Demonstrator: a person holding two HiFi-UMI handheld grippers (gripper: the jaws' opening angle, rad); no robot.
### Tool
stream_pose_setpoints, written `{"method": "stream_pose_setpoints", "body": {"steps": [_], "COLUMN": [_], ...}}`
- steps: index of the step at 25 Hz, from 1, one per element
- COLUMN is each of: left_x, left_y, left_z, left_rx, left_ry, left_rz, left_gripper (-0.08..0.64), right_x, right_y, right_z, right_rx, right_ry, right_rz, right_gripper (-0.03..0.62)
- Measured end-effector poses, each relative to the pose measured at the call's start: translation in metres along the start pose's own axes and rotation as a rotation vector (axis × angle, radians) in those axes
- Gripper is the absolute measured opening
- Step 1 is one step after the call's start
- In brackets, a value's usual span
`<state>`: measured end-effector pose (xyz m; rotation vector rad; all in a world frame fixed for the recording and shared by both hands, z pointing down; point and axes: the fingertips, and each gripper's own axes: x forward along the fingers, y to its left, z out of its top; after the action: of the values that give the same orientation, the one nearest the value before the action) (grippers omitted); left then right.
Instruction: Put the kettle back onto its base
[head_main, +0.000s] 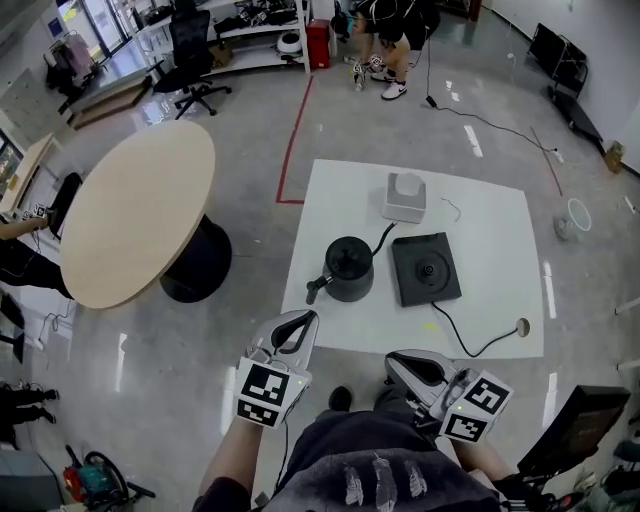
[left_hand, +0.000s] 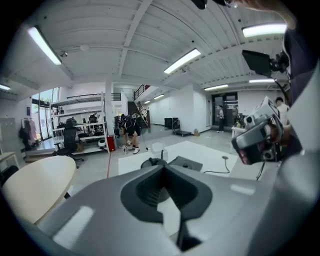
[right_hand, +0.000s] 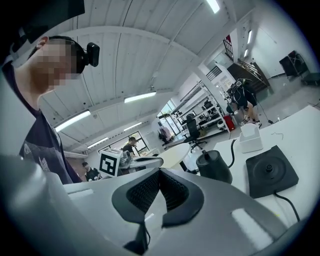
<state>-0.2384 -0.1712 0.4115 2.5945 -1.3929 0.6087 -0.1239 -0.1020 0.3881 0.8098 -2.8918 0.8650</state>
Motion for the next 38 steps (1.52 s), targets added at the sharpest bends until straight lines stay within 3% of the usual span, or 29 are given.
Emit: {"method": "stream_pose_setpoints", "body": {"steps": [2,7,14,21,29,38], "left_x": [0.013,0.047,0.095,0.123,0.152,0.155], "left_y": [0.008,0.030,0.055,0.065,0.065,0.043], "left_z": [-0.003,-0.019,-0.081,-0.109,-0.127,-0.131], "left_rx": [0.005,0.009,0.041,0.073,0.146,0.155], "left_ry": [0.024,0.063,0.201,0.258,0.307,0.279], "left_rz": [0.016,0.046,0.045,0.026,-0.021,-0.137], "left_gripper": [0.005,0.250,0.395,0.394,0.328,0.105], "right_x": [-0.003,-0.012,-0.015,-0.018,-0.022,-0.031], "right_y": [-0.012,-0.041,-0.066,-0.070,-0.070,-0.072], "right_z": [0.003,0.010,0.011,0.011,0.009,0.009], "right_rx": [0.015,0.045,0.057,0.066,0.074,0.058], "right_ry": [-0.004,-0.004,0.020,0.031,0.011,0.017], "right_rz": [0.006,-0.007,-0.024,-0.052,-0.080,-0.128], "right_gripper": [0.002,0.002,0.002,0.002,0.002,0.002]}}
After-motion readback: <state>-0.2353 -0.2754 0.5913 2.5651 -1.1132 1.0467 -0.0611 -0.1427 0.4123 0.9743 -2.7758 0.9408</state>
